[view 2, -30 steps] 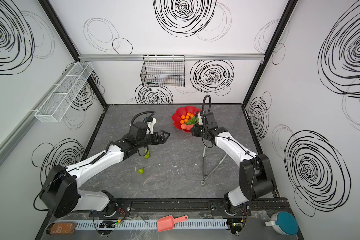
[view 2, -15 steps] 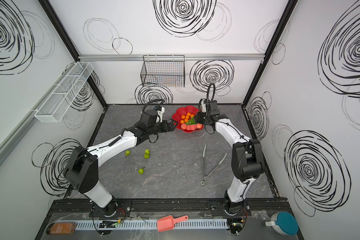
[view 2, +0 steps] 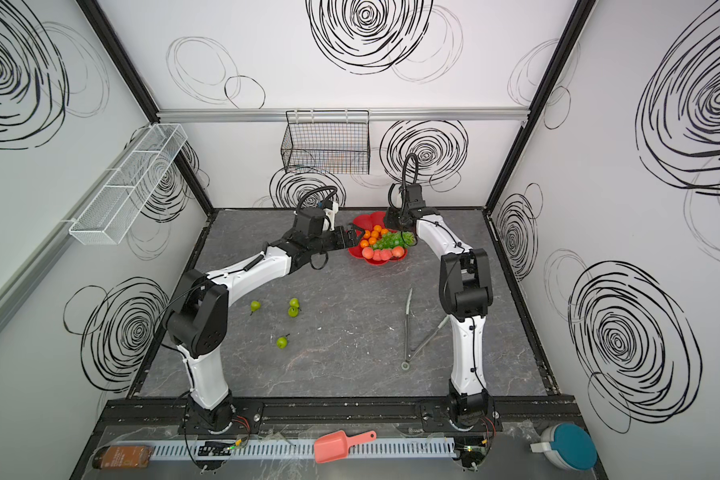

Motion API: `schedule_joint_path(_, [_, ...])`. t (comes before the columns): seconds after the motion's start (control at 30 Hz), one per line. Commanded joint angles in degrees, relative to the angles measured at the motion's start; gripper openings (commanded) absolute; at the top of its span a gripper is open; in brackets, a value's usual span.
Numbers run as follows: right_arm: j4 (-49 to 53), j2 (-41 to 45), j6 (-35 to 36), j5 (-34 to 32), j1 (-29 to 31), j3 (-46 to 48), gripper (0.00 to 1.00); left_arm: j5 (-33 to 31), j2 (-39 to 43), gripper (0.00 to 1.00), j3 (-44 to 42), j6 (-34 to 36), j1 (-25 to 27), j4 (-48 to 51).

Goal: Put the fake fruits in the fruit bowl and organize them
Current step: 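Lower the kumquat into the bowl and open the right gripper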

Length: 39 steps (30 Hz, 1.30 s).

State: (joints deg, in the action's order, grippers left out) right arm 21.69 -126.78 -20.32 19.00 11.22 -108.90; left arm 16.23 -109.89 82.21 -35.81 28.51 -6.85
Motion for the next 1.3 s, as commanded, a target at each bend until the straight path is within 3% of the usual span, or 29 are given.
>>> schedule_joint_path(0.0, [4.98, -4.20, 2.12, -1.97, -0.07, -6.90, 0.34, 3.38, -1.35, 0.96, -0.74, -1.67, -1.69, -6.77])
schedule_joint_path(0.6, [6.43, -16.91, 3.34, -6.09, -0.06, -20.77, 0.35, 4.96, -2.94, 0.96, -1.00, -2.68, -2.80, -6.71])
schedule_joint_path(1.27, [5.88, -20.04, 1.66, -4.88, -0.15, -23.85, 0.44, 4.07, -2.92, 0.96, -0.74, -1.98, -2.80, -5.27])
